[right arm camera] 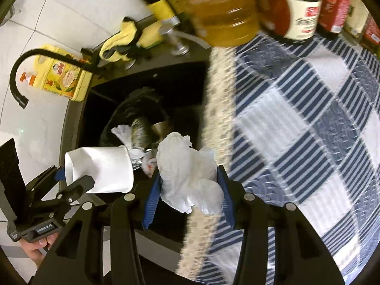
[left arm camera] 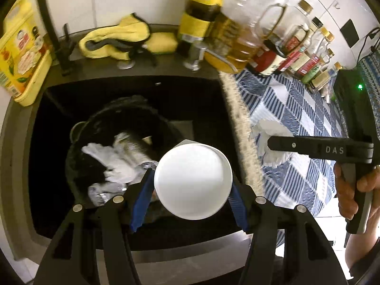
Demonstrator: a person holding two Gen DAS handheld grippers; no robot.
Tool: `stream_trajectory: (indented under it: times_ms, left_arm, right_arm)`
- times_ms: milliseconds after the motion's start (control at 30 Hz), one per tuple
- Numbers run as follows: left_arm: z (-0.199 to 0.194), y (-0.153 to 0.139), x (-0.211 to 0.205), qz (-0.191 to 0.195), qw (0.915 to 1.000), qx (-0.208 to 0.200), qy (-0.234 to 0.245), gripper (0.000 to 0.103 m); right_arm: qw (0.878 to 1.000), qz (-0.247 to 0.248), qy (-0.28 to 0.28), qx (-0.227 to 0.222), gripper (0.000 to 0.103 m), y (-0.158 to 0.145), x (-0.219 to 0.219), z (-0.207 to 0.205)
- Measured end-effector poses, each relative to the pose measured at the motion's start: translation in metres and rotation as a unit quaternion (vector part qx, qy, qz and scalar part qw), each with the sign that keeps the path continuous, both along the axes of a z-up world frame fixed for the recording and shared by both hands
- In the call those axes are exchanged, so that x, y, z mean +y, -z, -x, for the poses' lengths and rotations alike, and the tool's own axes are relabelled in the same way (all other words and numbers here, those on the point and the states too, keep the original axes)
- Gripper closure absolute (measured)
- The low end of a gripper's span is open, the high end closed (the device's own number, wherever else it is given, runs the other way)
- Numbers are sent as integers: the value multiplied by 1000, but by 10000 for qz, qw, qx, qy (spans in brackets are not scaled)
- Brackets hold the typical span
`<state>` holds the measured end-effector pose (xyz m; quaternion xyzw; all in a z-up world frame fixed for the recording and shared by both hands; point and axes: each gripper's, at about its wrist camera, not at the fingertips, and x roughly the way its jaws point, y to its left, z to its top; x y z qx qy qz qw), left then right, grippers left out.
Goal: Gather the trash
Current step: 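Carry the paper cup and tissue over the trash bin and open both grippers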
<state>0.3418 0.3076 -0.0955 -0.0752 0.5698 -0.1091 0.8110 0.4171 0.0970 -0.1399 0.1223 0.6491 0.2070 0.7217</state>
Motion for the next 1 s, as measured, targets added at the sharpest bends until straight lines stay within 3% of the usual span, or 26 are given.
stream_trajectory:
  times_ms: [300,567,800,1000]
  left_arm:
    - [20,2,68,-1,9995,-25,-309,46]
    - [30,-10,118,62,9969,-217,-752,46]
    - [21,-22,135,199,9953,-434,-841,46]
    - [4,-7,134,358,9956,-317,-810,46]
  right_arm:
    - [9994,-67,-336,76,57,3,79,11]
    - [9970,-112,-753,-104,56,-13,139,4]
    - [9955,-81,-906,-271,56,-28,166,-12]
    - [9955,7,-927,-186,56,-23,171,-26]
